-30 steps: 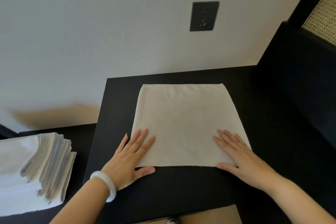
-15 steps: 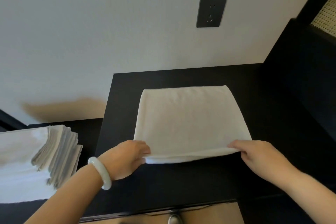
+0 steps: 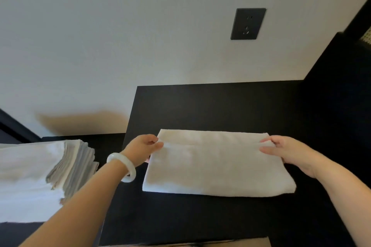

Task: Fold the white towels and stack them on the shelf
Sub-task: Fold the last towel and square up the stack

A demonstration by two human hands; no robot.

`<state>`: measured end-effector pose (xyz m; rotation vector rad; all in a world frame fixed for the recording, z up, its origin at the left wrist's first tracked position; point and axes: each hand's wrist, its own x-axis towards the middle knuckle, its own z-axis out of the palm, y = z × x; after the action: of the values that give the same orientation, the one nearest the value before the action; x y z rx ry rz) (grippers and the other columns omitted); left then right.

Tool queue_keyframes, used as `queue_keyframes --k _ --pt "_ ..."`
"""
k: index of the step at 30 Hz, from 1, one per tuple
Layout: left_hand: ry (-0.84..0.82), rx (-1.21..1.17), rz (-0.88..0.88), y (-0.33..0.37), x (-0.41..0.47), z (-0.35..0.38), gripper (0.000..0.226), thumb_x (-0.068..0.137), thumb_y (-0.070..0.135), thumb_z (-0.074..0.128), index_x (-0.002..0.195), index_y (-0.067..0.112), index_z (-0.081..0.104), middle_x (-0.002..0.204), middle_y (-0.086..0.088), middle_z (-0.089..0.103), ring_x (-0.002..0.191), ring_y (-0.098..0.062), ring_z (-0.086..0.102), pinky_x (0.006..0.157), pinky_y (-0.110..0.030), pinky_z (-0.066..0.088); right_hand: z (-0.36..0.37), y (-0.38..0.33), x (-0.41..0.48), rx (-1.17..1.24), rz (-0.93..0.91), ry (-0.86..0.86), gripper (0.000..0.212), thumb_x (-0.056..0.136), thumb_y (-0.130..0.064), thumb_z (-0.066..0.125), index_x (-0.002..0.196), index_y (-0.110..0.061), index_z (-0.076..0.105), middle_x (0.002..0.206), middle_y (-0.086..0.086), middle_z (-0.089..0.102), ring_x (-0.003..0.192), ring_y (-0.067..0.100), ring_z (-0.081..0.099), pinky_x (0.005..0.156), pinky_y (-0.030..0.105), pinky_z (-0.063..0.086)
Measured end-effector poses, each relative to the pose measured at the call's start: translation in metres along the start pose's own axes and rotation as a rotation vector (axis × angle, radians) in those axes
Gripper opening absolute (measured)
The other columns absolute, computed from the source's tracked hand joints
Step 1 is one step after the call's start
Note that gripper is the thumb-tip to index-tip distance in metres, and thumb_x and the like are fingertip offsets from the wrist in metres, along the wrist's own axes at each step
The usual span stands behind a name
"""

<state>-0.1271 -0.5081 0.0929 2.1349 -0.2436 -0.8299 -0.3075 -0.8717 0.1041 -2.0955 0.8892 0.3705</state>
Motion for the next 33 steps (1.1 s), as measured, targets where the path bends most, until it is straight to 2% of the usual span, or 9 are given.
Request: queue_keyframes --k 5,11,14,20,24,26,28,30,33 --pt "0.256 0.202 0.105 -0.008 0.005 0.018 0.016 0.100 0.034 0.051 0.091 0.027 0.062 0.086 0.005 0.066 0.079 -0.011 0.062 0.061 -0.018 0.041 0.015 0.021 0.003 0.050 -0.010 0.264 0.028 0.091 -0.032 0.067 0.118 -0.025 0.065 0.101 -0.010 0.067 0.095 0.009 0.062 0.080 0.032 0.048" --pt "0.445 0.121 0.147 0.011 0.017 0.013 0.019 0.100 0.027 0.050 0.083 0.025 0.058 0.078 0.004 0.060 0.072 -0.009 0.056 0.058 -0.019 0.036 0.008 0.009 0.013 0.196 -0.065 0.418 0.003 0.093 -0.033 0.064 0.094 -0.032 0.066 0.088 -0.007 0.069 0.085 0.013 0.065 0.066 0.029 0.045" --pt "0.445 0.158 0.135 0.022 0.032 0.017 0.020 0.101 0.022 0.047 0.083 0.019 0.054 0.078 0.000 0.057 0.069 -0.014 0.054 0.055 -0.021 0.035 0.015 0.000 0.027 0.134 -0.065 0.526 0.009 0.095 -0.030 0.061 0.086 -0.031 0.061 0.084 -0.005 0.065 0.078 0.011 0.060 0.060 0.027 0.038" --pt "0.492 0.243 0.096 0.011 0.043 0.036 0.016 0.104 0.024 0.039 0.097 0.019 0.051 0.079 -0.002 0.061 0.066 -0.017 0.060 0.053 -0.024 0.044 0.050 0.009 0.038 -0.093 -0.084 0.730 0.010 0.099 -0.033 0.050 0.093 -0.030 0.043 0.073 -0.007 0.056 0.059 0.009 0.058 0.046 0.025 0.038" --pt "0.484 0.230 0.094 0.014 0.046 0.029 0.010 0.104 0.024 0.041 0.100 0.019 0.048 0.085 -0.004 0.062 0.068 -0.016 0.059 0.057 -0.024 0.047 0.048 0.005 0.037 -0.085 -0.087 0.722 0.008 0.100 -0.032 0.051 0.097 -0.026 0.046 0.074 -0.006 0.056 0.058 0.009 0.058 0.046 0.026 0.041" --pt "0.475 0.321 0.071 0.021 0.043 0.031 0.008 0.103 0.023 0.041 0.103 0.017 0.046 0.087 -0.004 0.060 0.069 -0.018 0.059 0.061 -0.029 0.051 0.049 -0.002 0.032 -0.152 -0.082 0.751 0.011 0.097 -0.025 0.058 0.100 -0.025 0.047 0.083 -0.005 0.057 0.066 0.010 0.059 0.053 0.025 0.044" --pt "0.541 0.537 0.104 0.029 0.037 0.036 0.011 0.101 0.020 0.044 0.110 0.013 0.046 0.100 -0.005 0.057 0.080 -0.019 0.058 0.071 -0.031 0.052 0.055 -0.009 0.026 -0.347 -0.146 0.856 0.027 0.091 -0.017 0.065 0.115 -0.017 0.054 0.105 0.001 0.060 0.093 0.016 0.061 0.077 0.032 0.053" --pt "0.622 0.789 0.285 0.039 0.030 0.051 0.021 0.095 0.019 0.054 0.115 0.012 0.051 0.111 -0.006 0.054 0.095 -0.021 0.054 0.081 -0.031 0.050 0.069 -0.022 0.017 -0.452 -0.309 0.892 0.042 0.088 -0.011 0.066 0.128 -0.012 0.055 0.127 0.007 0.059 0.118 0.024 0.056 0.101 0.041 0.046" --pt "0.474 0.801 0.702 0.056 0.017 0.096 0.026 0.087 0.014 0.054 0.112 0.014 0.062 0.111 -0.004 0.061 0.103 -0.024 0.060 0.090 -0.037 0.051 0.109 -0.049 0.001 -0.426 -0.588 0.642 0.050 0.093 -0.009 0.061 0.142 -0.008 0.049 0.149 0.010 0.047 0.140 0.025 0.041 0.118 0.037 0.023"
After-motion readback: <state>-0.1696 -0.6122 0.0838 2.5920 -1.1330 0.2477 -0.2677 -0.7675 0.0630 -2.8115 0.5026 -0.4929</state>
